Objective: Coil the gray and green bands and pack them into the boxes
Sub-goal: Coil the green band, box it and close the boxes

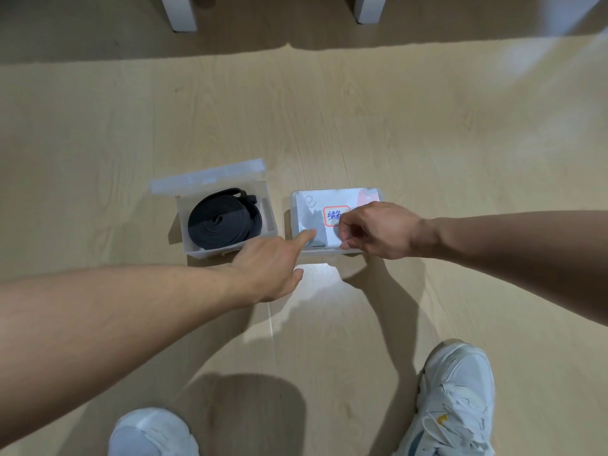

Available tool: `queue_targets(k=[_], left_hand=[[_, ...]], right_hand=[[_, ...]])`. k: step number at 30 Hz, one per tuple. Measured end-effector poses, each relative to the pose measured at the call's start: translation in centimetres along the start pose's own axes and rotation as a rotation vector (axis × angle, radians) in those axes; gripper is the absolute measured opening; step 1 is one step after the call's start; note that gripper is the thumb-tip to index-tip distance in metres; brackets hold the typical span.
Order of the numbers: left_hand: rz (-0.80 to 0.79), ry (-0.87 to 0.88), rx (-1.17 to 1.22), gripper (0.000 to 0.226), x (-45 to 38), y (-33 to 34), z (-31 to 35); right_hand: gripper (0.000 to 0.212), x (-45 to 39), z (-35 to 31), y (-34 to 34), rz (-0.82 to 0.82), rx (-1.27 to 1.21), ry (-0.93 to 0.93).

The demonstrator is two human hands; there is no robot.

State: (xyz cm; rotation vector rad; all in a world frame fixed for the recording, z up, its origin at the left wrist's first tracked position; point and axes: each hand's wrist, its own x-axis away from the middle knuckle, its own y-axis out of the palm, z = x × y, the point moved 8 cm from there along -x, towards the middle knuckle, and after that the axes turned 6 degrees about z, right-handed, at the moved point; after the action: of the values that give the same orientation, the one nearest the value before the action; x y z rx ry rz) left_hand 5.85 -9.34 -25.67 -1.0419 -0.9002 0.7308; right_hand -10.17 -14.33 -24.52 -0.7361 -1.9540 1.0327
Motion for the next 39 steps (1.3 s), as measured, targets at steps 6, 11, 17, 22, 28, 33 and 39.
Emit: queue_targets(k=[6,11,17,22,28,33,39], left_hand=[[-0.002,0.005,-0.119,0.058,-0.9,-1.3,-0.1],[-0.073,0.073,-0.224,0.060,-0.7,-1.0,1.1],[-0.075,0.068,-0.209,0.060,-0.8,-1.6,1.0],[-0.122,0.008,-0.098,0.075,-0.4,-0.7,0.3],[-0.017,-0.044,0.100,0.074,-0.7,-2.0,-1.8],[0.406,0.100,0.167,0.062,-0.1,-9.9,-2.8],[0.343,-0.288,0.091,0.083,1.6,-13.1,-11.1]], right_hand=[[0.008,-0.4,-0.6,0.1,-0.096,-0.025,0.007],[0.016,-0.3,-1.2,1.5,-0.188,0.131,-0.049],[0.032,-0.1,-2.0,1.8,0.047,0.336,-0.138],[0.036,-0.6,-1.5,0.6,0.079,0.385,-0.074],[0.036,-2.2,0.7,-2.7,0.130,0.422,-0.025],[0.033,-2.9,0.0,-3.9,0.186,0.396,-0.006],[0.041,-4.5,-5.3,-6.1,0.400,0.121,-0.102]])
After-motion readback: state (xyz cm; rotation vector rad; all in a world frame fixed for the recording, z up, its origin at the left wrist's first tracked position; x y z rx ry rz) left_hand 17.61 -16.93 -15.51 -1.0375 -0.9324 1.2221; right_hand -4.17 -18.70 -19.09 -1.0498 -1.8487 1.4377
